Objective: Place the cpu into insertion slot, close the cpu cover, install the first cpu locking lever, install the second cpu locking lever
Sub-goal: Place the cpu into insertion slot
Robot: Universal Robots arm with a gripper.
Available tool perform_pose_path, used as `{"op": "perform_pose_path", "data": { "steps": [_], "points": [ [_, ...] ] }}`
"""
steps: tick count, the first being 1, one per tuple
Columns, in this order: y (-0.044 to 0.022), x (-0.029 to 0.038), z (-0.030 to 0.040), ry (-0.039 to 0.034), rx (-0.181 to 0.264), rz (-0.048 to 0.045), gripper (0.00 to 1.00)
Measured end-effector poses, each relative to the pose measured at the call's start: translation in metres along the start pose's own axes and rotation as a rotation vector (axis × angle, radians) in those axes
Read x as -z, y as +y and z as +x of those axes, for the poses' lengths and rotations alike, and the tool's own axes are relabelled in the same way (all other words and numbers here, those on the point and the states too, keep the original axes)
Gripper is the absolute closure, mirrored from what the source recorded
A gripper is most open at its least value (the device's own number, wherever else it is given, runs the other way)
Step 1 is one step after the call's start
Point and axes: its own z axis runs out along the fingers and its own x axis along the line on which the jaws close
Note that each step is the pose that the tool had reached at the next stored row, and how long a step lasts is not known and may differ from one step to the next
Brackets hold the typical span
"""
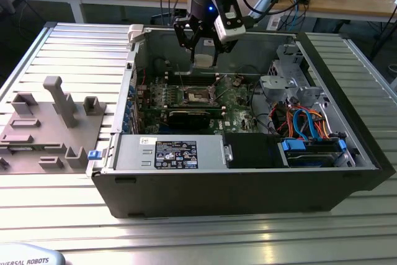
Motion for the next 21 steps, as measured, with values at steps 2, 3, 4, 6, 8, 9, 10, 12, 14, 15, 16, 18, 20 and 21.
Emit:
{"op": "perform_pose_path", "data": {
  "steps": [2,3,4,6,8,9,10,12,14,15,16,18,20,21],
  "points": [
    [0.0000,0.0000,0.0000,-0.0001,-0.001,0.0000,0.46],
    [0.0000,0.0000,0.0000,-0.0002,-0.002,-0.0001,0.46],
    [0.0000,0.0000,0.0000,-0.0002,-0.003,-0.0001,0.46],
    [0.0000,-0.0001,0.0000,-0.0004,-0.004,-0.0001,0.46],
    [0.0000,-0.0001,0.0000,-0.0005,-0.006,-0.0001,0.46],
    [0.0000,-0.0001,0.0000,-0.0005,-0.006,-0.0001,0.46],
    [0.0000,-0.0001,0.0000,-0.0005,-0.007,-0.0001,0.46],
    [0.0000,-0.0001,0.0000,-0.0007,-0.008,-0.0001,0.46],
    [0.0000,-0.0001,0.0000,-0.0007,-0.009,-0.0002,0.46],
    [0.0000,-0.0001,0.0000,-0.0008,-0.010,-0.0002,0.46],
    [0.0000,-0.0001,0.0000,-0.0008,-0.010,-0.0001,0.46],
    [0.0000,-0.0001,0.0000,-0.0009,-0.012,-0.0003,0.46],
    [0.0000,-0.0001,0.0000,-0.0010,-0.014,-0.0002,0.46],
    [0.0000,-0.0001,0.0000,-0.0011,-0.014,-0.0003,0.46]
  ]
}}
